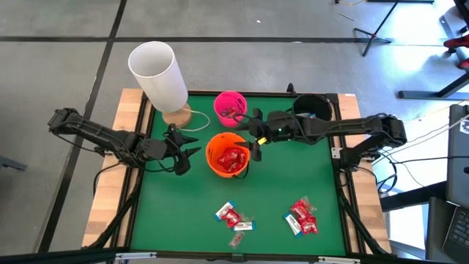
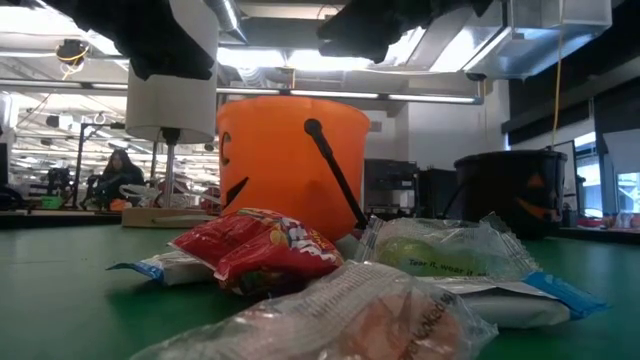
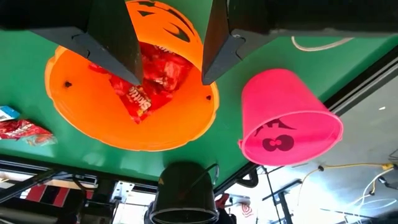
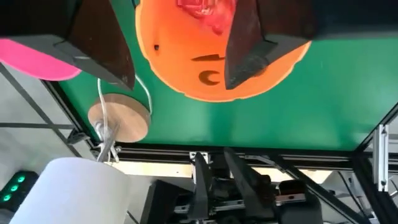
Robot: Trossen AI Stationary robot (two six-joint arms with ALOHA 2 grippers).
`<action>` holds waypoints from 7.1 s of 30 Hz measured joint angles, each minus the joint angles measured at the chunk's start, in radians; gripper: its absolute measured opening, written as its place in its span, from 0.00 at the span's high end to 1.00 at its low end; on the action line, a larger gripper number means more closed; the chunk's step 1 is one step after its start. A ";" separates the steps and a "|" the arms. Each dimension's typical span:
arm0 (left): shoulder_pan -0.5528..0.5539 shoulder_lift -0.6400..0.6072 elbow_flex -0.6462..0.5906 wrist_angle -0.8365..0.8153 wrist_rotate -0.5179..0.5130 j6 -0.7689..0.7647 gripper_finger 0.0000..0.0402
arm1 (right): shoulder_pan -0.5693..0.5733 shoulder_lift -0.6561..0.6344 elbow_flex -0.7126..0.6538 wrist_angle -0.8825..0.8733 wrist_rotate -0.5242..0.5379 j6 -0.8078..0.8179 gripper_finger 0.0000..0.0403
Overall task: Sort candy
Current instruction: Put the red candy into the orange bucket, then put the red candy into the orange bin, then put the white candy into the black bucket
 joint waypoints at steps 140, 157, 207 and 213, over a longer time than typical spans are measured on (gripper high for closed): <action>-0.205 0.040 0.000 0.193 0.184 0.067 0.60 | 0.154 0.340 0.585 -0.606 0.516 0.263 1.00; -0.298 0.040 0.000 -0.057 0.140 -0.185 0.60 | 0.127 0.304 0.391 -0.387 0.261 0.149 1.00; -0.309 0.040 0.000 -0.049 -0.032 -0.181 0.60 | 0.451 0.220 0.763 -1.084 0.411 0.246 0.68; -0.309 0.040 0.000 -0.032 -0.037 -0.182 0.60 | 0.640 0.223 0.713 -1.309 0.401 0.560 0.71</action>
